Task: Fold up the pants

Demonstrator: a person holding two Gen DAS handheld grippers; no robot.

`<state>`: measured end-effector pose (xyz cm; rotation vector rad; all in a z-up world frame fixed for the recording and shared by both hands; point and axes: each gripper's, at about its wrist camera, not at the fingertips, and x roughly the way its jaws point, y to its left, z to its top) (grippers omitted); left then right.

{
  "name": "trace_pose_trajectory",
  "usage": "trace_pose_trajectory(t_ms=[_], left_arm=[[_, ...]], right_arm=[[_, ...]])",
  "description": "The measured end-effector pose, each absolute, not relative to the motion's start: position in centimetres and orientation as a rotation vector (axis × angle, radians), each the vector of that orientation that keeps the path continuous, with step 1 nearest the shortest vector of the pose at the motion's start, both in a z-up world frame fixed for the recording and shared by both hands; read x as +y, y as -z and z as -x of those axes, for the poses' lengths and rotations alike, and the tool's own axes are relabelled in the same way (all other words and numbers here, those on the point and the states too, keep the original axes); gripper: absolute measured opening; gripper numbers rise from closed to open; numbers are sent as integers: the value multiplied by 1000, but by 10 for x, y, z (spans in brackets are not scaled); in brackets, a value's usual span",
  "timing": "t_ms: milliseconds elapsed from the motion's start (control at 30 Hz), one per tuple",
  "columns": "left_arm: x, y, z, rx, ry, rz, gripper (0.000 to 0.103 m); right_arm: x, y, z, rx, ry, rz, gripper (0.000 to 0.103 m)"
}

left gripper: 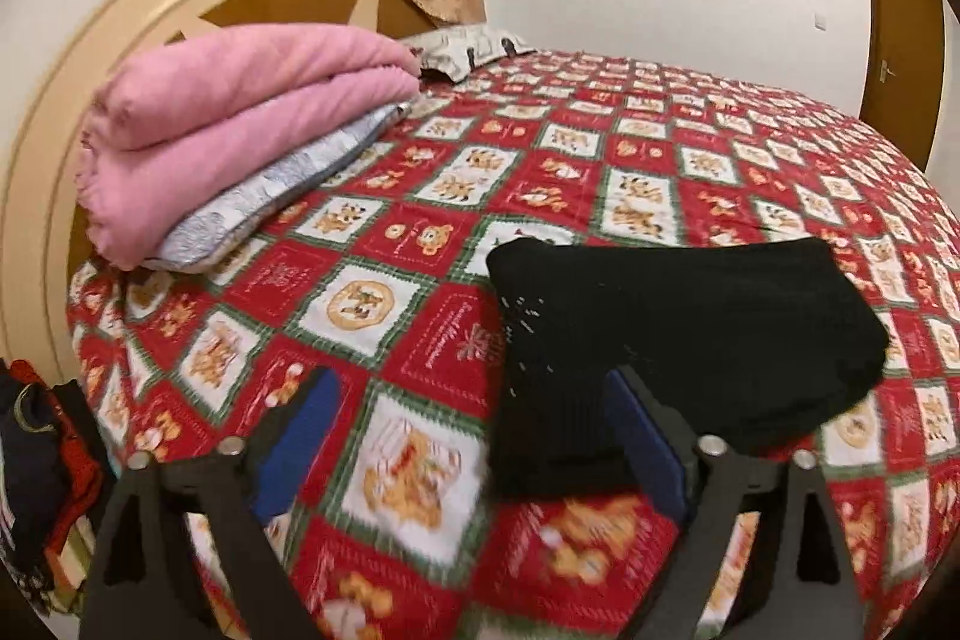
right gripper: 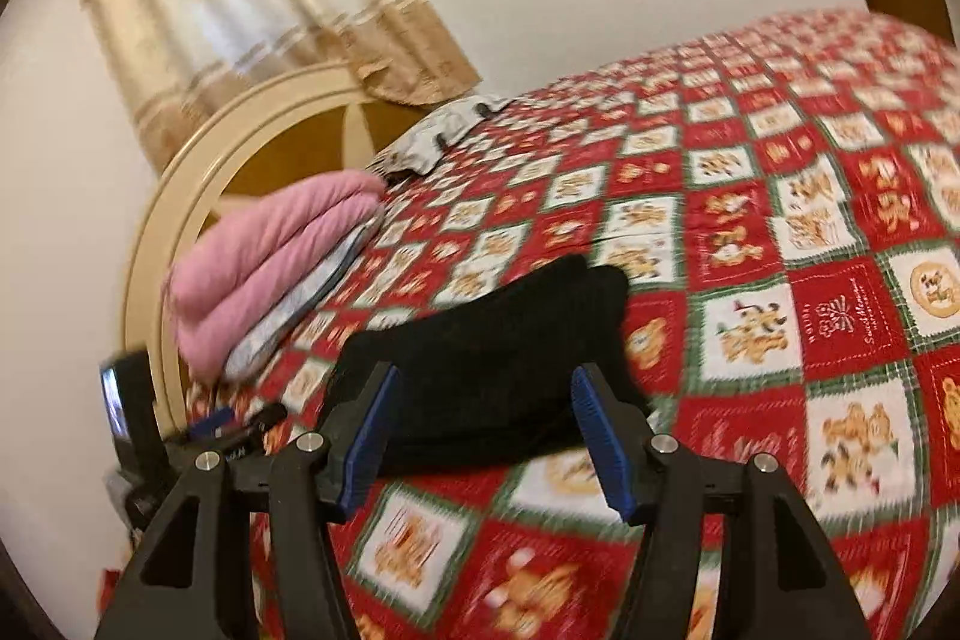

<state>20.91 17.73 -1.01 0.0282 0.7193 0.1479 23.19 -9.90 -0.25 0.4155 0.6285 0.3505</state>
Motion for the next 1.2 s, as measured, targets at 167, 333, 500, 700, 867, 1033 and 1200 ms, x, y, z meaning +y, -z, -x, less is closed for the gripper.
trace_pose_trajectory(t_ms=[167, 333, 500, 700, 867, 1033, 1200], left_arm=[[168, 1, -170, 698, -160, -17, 96], [163, -3, -139, 687, -173, -17, 100], [159, -14, -110, 648, -185, -39, 103], [161, -25, -89, 612, -181, -31, 103], [161, -29, -86, 597, -191, -17, 103], [152, -32, -80, 555, -75, -39, 103], [143, -30, -80, 545, -38, -54, 103]], right_arm=[[-81, -6, -182, 614, -331, -351, 62], [-73, -18, -149, 581, -308, -334, 64], [-66, -33, -126, 538, -310, -318, 66], [-64, -44, -109, 518, -294, -332, 68], [-64, -47, -100, 506, -283, -322, 68], [-65, -45, -99, 509, -253, -317, 68], [-70, -44, -99, 508, -242, -333, 68]])
